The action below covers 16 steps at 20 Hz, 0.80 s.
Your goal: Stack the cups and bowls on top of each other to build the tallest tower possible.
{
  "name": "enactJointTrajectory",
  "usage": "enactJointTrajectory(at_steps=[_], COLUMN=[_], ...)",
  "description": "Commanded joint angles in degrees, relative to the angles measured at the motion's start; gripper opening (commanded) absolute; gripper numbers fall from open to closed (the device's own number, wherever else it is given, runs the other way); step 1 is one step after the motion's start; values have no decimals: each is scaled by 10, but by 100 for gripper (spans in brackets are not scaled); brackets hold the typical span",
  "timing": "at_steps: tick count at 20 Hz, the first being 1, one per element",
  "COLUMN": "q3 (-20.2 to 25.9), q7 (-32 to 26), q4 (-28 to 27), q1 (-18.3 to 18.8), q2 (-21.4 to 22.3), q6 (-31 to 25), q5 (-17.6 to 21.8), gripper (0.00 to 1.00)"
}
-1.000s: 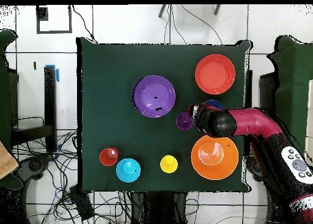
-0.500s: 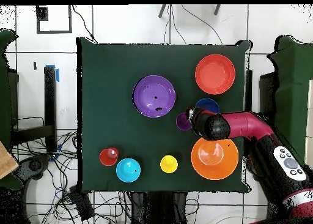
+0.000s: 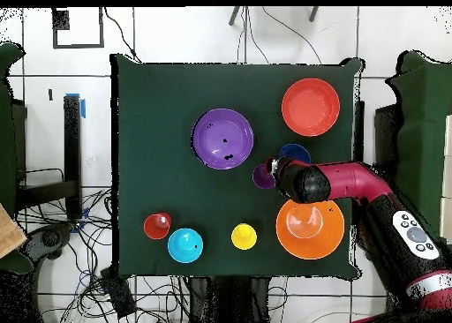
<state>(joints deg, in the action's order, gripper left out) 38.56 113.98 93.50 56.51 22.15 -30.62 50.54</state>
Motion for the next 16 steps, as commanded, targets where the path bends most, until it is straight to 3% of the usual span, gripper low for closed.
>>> enactJointTrajectory(at_steps=[1,16], q3=[-24,-7], q7=[-94,-133], q4=[-36,-57], q1=[-6,-7], q2=[-3,20], q6=[6,-29], q5=[41,30], gripper=[100,100])
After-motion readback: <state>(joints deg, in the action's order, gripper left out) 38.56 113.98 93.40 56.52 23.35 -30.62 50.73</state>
